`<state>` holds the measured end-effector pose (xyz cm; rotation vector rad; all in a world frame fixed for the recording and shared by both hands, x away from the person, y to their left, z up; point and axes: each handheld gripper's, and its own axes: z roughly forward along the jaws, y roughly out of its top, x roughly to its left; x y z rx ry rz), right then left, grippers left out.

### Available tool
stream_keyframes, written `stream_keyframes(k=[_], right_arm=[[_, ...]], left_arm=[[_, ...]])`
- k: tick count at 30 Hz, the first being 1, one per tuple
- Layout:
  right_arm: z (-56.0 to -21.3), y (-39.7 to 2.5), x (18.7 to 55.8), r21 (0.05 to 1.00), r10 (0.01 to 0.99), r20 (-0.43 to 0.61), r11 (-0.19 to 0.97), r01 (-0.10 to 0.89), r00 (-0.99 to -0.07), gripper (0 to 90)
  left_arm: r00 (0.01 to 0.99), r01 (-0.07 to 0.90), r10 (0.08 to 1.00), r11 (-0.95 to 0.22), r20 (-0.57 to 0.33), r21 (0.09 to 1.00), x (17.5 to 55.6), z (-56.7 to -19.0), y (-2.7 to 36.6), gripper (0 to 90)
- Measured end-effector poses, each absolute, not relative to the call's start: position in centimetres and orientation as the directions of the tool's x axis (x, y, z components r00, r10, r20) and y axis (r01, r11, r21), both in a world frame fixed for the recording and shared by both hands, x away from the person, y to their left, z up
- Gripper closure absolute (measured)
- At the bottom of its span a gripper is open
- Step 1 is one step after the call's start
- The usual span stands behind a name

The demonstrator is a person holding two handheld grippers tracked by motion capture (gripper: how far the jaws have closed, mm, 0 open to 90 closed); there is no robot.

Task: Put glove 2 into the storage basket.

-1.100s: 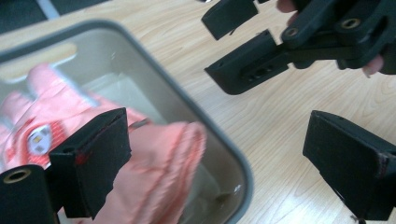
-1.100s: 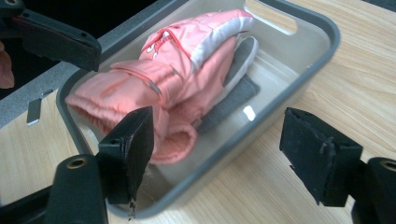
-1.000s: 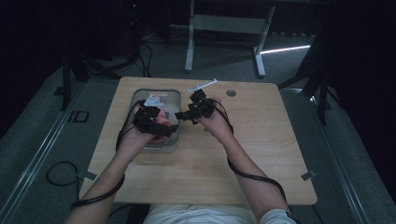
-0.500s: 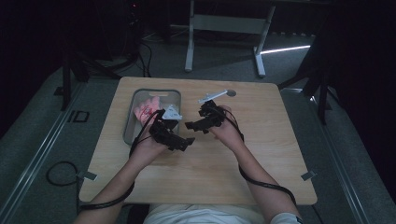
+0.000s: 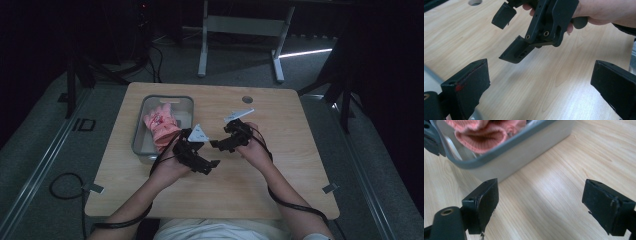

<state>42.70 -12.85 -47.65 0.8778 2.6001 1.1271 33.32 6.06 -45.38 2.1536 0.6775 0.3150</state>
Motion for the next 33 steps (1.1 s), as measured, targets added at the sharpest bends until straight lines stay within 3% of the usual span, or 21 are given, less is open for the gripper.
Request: stream_keyframes(k=[18,33], right_arm=[[-51.5,-16.4,41.0,0.735,0.608,0.059,0.51,0.447,-0.792,13.4],[-53.6,-20.1,39.2,0.766,0.65,0.013,0.481,0.425,-0.76,13.4]], left_arm=[[0.884,0.315,0.468,-0.57,-0.016,0.759,32.5,-49.5,2.8,1.8],[0.885,0.322,0.464,-0.56,-0.032,0.764,32.4,-52.1,2.5,1.8]])
